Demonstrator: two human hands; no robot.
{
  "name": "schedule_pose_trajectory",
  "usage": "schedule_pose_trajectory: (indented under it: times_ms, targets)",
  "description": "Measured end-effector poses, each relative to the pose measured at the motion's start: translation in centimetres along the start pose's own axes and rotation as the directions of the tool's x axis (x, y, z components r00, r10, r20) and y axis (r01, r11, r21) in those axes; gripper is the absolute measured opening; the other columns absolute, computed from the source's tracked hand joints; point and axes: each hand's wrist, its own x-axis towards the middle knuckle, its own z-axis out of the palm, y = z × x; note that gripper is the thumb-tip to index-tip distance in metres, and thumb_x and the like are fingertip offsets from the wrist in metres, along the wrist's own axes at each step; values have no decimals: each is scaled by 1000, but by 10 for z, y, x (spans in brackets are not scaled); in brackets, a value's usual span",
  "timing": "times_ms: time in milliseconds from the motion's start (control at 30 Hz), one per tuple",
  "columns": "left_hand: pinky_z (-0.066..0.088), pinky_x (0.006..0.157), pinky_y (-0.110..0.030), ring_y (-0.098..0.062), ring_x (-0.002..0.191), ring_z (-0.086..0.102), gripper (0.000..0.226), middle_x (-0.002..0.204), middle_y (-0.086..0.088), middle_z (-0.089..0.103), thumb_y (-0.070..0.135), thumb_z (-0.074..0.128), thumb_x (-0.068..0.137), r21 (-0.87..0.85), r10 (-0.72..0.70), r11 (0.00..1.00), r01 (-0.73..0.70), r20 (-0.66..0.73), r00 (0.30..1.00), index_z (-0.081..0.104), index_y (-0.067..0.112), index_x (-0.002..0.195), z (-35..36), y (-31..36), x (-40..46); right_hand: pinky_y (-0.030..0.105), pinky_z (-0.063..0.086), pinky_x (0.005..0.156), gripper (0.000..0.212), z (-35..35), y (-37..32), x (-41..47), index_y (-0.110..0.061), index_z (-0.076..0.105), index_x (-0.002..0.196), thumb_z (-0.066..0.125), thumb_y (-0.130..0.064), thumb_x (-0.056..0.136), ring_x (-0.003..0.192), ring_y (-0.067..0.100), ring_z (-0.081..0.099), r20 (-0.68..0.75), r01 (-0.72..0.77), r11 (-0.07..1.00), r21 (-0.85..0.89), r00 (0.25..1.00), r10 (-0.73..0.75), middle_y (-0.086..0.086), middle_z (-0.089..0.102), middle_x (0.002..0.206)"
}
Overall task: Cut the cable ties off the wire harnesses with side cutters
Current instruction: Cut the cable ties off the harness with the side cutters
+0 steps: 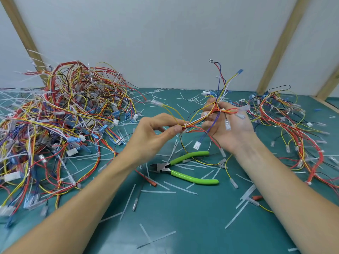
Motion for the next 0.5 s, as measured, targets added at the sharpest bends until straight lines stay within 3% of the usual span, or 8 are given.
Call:
schedule_pose_trajectory:
  times_ms: [67,133,233,300,367,400,500]
  targets:
    - [49,72,-28,-5,81,63,15,93,9,75,27,69,89,28,0,1000,0,7,1000,78,23,100,1,1,-1,18,33,43,9,1,1,0,-16,59,86,50,-18,83,58,8,31,12,4,1000,-12,1000,-4,-6,44,67]
    - [50,82,-33,-13,88,67,21,92,5,75,31,72,87,93,19,995,-21,21,1000,76,26,107,1,2,-2,17,29,44,10,2,2,-1,-14,59,87,50,-19,86,57,7,30,38,7,1000,-13,999,-6,-6,44,67]
    - [47,87,-32,-18,94,65,19,95,2,75,31,73,88,103,42,993,-49,68,997,70,42,103,3,5,-2,16,30,44,15,4,4,-1,-14,60,93,46,-20,97,61,7,29,12,25,999,-39,1000,-25,-6,42,73]
    - [46,88,-33,-21,92,60,22,101,-9,73,25,71,90,120,57,990,-71,117,991,66,46,94,4,5,-3,16,35,41,23,4,5,2,-15,60,96,41,-22,106,55,5,39,-49,44,997,-66,998,-47,-7,45,73]
    - [45,86,-33,-19,87,56,7,100,-15,68,29,67,91,110,52,992,-69,153,987,73,31,92,5,5,-3,18,43,41,27,5,4,3,-16,62,92,42,-24,109,47,5,49,-101,70,987,-142,991,-85,-6,54,65]
    - [45,85,-33,-17,85,55,15,98,-17,65,32,65,91,102,45,993,-61,159,986,76,22,94,4,4,-3,17,47,43,31,4,4,4,-16,65,87,45,-25,108,46,6,55,-120,73,982,-177,988,-95,-6,60,63]
    - [41,74,-32,-19,77,52,20,87,-9,59,35,64,89,48,19,998,-27,165,986,77,20,96,2,2,-2,20,58,56,30,1,2,3,-14,75,87,54,-26,105,70,6,73,-92,66,982,-176,992,-83,-3,77,82]
